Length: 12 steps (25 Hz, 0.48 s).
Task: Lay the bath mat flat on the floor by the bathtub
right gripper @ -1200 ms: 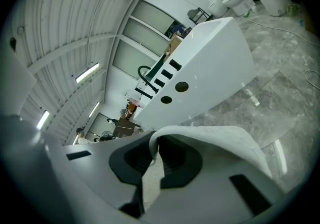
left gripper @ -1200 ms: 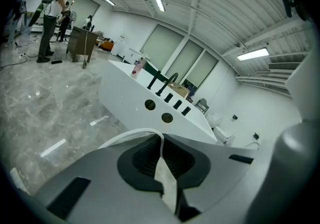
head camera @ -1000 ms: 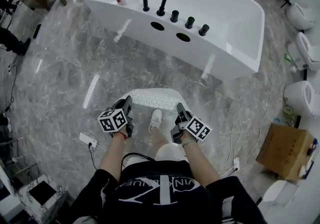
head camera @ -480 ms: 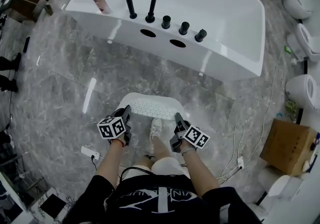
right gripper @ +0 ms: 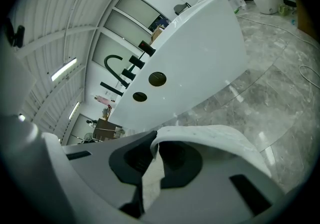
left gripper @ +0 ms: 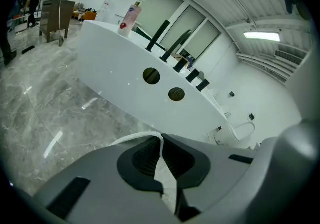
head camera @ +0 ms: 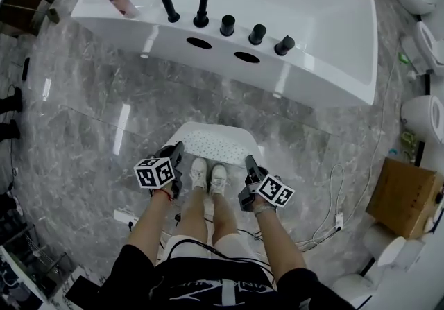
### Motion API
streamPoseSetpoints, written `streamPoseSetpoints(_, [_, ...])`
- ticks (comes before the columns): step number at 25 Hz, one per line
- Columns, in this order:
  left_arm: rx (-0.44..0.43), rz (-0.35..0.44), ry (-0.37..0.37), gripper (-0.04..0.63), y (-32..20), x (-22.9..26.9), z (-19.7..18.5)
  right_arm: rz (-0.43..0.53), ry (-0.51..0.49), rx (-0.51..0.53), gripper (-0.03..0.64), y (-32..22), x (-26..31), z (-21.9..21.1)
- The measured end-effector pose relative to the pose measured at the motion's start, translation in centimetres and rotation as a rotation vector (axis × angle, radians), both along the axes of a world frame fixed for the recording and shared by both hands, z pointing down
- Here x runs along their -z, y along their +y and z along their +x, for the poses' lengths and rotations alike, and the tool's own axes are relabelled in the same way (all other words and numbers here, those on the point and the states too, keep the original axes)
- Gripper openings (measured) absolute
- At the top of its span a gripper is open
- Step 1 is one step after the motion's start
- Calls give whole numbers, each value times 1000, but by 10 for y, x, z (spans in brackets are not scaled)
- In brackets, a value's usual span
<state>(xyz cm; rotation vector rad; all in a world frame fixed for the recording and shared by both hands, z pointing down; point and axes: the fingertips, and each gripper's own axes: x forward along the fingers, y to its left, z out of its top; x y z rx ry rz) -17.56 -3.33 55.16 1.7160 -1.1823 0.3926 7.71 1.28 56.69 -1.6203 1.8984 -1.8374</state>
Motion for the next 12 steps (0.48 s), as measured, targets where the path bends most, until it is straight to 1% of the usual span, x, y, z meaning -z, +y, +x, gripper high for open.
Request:
streamPoseSetpoints(4, [-56, -25, -7, 21, -19, -33, -2, -16, 27, -3, 32, -11, -32, -6])
streamPoseSetpoints(12, [-134, -47, -22, 20, -58, -72, 11, -38, 17, -65, 32, -28, -72, 0])
